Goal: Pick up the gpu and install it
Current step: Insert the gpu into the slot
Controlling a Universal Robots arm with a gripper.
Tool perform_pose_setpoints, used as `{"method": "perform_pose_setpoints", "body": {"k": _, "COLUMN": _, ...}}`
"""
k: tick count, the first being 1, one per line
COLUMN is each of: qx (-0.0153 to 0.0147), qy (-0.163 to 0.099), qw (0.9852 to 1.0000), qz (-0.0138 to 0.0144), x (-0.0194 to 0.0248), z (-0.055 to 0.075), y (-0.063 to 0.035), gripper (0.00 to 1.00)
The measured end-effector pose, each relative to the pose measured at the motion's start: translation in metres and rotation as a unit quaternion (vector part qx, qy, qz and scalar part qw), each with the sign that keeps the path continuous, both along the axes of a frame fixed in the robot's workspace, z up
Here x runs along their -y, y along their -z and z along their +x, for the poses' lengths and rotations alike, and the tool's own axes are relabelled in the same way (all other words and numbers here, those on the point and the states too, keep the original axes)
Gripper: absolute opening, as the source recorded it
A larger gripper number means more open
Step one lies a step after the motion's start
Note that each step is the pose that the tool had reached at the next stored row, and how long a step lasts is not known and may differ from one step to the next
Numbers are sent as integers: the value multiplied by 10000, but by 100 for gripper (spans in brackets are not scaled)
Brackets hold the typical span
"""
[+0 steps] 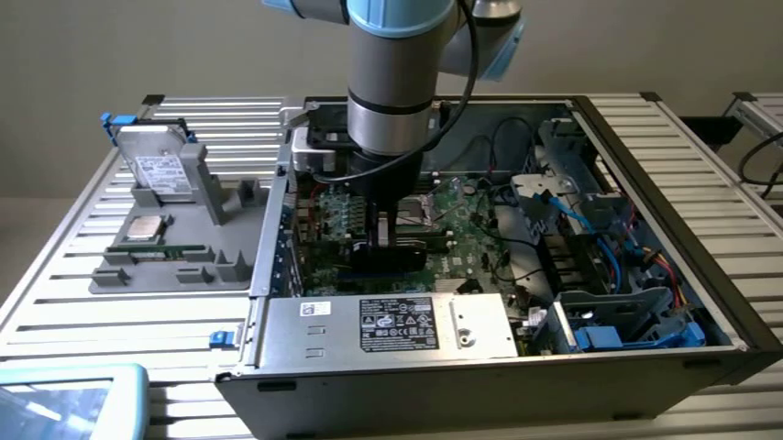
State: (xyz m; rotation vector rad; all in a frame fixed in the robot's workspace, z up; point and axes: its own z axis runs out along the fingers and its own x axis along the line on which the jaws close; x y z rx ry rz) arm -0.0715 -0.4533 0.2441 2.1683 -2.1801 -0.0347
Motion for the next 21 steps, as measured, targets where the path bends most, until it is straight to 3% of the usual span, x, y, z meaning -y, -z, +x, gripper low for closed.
{"method": "perform_pose_setpoints", "body": {"k": 21, "qx": 0, "qy": -68, "qw": 10000, "qz": 0, "x": 4, "z": 0, "y": 0, "gripper": 27}}
